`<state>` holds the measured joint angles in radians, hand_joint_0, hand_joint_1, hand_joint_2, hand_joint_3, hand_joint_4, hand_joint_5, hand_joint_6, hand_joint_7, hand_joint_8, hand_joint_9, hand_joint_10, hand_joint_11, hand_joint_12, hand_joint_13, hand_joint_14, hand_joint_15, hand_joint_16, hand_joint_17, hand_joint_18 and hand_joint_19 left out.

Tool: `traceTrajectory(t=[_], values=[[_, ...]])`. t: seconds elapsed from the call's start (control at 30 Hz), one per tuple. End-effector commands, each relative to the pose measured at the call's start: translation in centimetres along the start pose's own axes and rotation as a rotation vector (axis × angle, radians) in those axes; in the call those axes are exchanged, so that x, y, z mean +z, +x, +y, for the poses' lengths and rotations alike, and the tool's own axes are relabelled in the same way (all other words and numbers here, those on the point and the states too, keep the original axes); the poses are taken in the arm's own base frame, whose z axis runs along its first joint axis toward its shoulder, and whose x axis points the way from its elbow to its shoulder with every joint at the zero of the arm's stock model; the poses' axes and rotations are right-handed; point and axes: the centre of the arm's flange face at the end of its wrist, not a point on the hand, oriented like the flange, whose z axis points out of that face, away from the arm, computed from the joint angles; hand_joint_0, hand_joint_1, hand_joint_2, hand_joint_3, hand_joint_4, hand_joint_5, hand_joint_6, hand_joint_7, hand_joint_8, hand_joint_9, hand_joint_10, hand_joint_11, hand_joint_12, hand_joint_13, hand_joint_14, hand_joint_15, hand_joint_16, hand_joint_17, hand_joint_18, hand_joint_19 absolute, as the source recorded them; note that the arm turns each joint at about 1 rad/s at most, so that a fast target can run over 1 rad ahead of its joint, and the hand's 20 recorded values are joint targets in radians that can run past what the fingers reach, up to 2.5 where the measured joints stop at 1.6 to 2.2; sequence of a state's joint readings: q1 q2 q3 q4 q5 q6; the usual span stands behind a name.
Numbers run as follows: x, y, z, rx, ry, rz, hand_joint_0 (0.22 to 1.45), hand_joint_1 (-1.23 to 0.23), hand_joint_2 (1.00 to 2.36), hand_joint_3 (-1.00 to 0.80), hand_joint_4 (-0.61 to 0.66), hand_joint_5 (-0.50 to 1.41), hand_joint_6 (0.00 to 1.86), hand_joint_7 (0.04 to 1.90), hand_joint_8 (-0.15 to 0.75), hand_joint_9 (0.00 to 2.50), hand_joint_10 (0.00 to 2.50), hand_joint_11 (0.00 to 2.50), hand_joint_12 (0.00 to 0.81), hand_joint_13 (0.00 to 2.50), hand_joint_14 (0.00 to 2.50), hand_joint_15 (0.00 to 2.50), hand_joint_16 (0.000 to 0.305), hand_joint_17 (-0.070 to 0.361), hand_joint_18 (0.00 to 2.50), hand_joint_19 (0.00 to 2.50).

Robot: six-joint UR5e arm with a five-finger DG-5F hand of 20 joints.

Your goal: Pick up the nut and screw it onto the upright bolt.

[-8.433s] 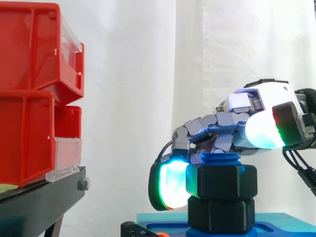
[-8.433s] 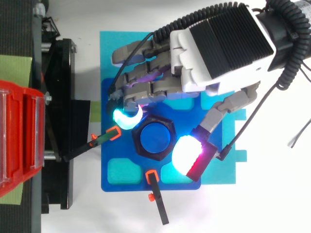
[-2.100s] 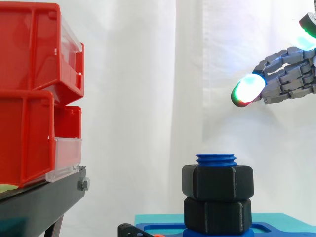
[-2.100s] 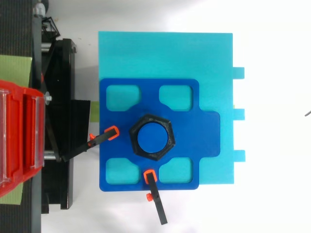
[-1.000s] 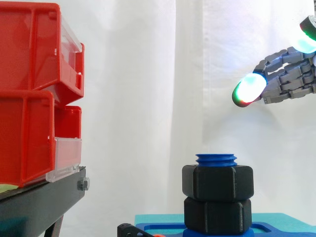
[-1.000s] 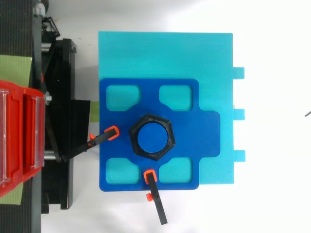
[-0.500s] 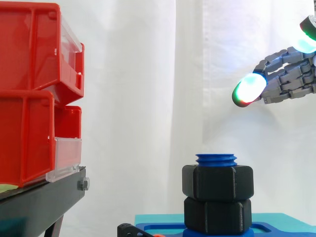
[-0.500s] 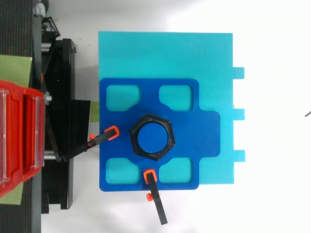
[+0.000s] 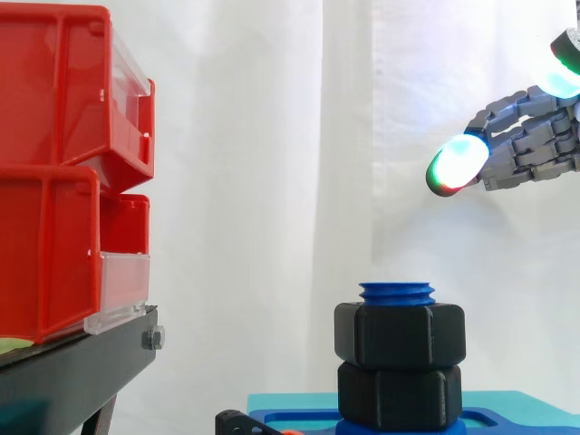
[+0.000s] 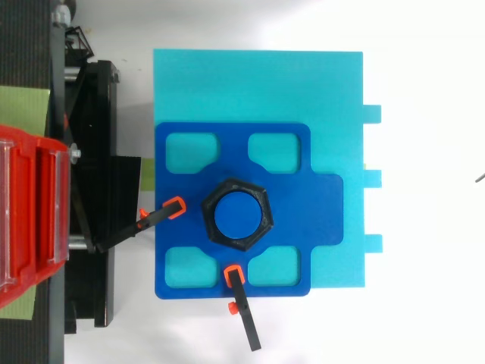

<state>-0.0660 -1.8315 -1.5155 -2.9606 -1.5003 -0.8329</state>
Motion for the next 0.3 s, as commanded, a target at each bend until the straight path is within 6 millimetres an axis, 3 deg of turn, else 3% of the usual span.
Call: traceTrajectory(t=[0.0,0.27], values=[[0.0,0.01,0.0,0.0,0.0,0.0,0.51,-0.43,1.0,-0.5,0.34,-0.24,0.5,0.69,0.282,0.07,0.0,0.0,0.379,0.0,0.0,0.0,0.054,0.121,0.0,0.0],[0.0,0.01,0.0,0.0,0.0,0.0,0.51,-0.43,1.0,-0.5,0.33,-0.24,0.5,0.68,0.283,0.06,0.0,0.0,0.38,0.0,0.0,0.0,0.054,0.121,0.0,0.0]])
